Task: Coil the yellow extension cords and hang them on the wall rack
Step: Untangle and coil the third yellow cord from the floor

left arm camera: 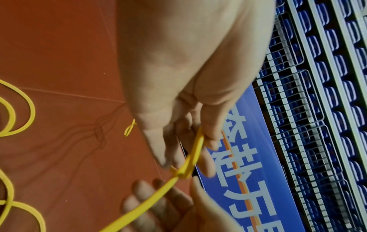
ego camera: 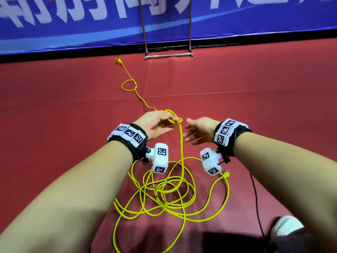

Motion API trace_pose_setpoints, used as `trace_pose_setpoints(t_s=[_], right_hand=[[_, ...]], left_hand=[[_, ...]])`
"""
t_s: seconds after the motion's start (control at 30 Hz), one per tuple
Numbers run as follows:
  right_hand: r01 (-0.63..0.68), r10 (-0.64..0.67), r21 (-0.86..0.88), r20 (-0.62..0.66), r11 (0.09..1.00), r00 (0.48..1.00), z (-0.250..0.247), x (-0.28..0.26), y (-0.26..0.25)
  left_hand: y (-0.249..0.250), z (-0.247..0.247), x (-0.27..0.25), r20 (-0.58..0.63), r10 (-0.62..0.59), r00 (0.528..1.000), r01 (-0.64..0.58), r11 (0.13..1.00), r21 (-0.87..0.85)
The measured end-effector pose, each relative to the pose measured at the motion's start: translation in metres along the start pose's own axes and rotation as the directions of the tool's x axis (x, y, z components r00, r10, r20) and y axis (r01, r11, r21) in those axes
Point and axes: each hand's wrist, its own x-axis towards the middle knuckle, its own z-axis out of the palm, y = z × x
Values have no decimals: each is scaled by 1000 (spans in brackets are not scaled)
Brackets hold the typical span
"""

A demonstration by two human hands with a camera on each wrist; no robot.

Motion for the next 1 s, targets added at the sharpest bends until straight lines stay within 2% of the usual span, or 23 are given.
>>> trace_pose_setpoints(t_s=[0.1, 0.23, 0.33, 0.4, 0.47, 0.53, 0.63, 0.7, 0.77, 0.83, 0.9, 1.0], right_hand=[[-18, 7, 232, 50, 972, 999, 0, 1, -11], [5, 2, 280, -25, 960, 1000, 1, -2, -15], [89, -80, 228, -48, 969, 996, 2, 0, -11], [165, -154, 122, -93, 979, 984, 4, 0, -9], [244, -243, -8, -122, 970, 962, 5, -1, -8], [327, -336, -110, -75, 939, 939, 9, -1, -8], [425, -427, -223, 44, 877, 903, 18, -5, -13], [460, -442, -351, 135, 815, 887, 26, -9, -17], [476, -415, -463, 233, 748, 879, 34, -11, -17], [479, -368, -488, 310, 729, 876, 41, -13, -15], [486, -359, -541, 329, 686, 873, 46, -16, -13], [472, -360, -606, 306, 640, 881, 49, -18, -7]], left_hand=[[0, 15, -8, 156, 2, 988, -16, 996, 89], [-2, 17, -14, 216, -65, 974, 16, 975, 222], [-4, 5, -15, 162, -207, 965, 145, 933, 328], [-7, -5, -12, 23, -241, 970, 220, 917, 334], [-11, -15, -6, -172, -217, 961, 259, 924, 282], [-12, -23, -1, -293, -193, 936, 250, 953, 172], [-6, -28, 4, -274, -194, 942, 197, 980, -17], [0, -27, 7, -245, -166, 955, 136, 981, -138], [5, -24, 7, -240, -152, 959, 98, 970, -221], [7, -21, 6, -293, -175, 940, 79, 947, -312], [9, -19, 4, -362, -191, 912, 43, 924, -379], [14, -14, -1, -365, -172, 915, 51, 946, -319]])
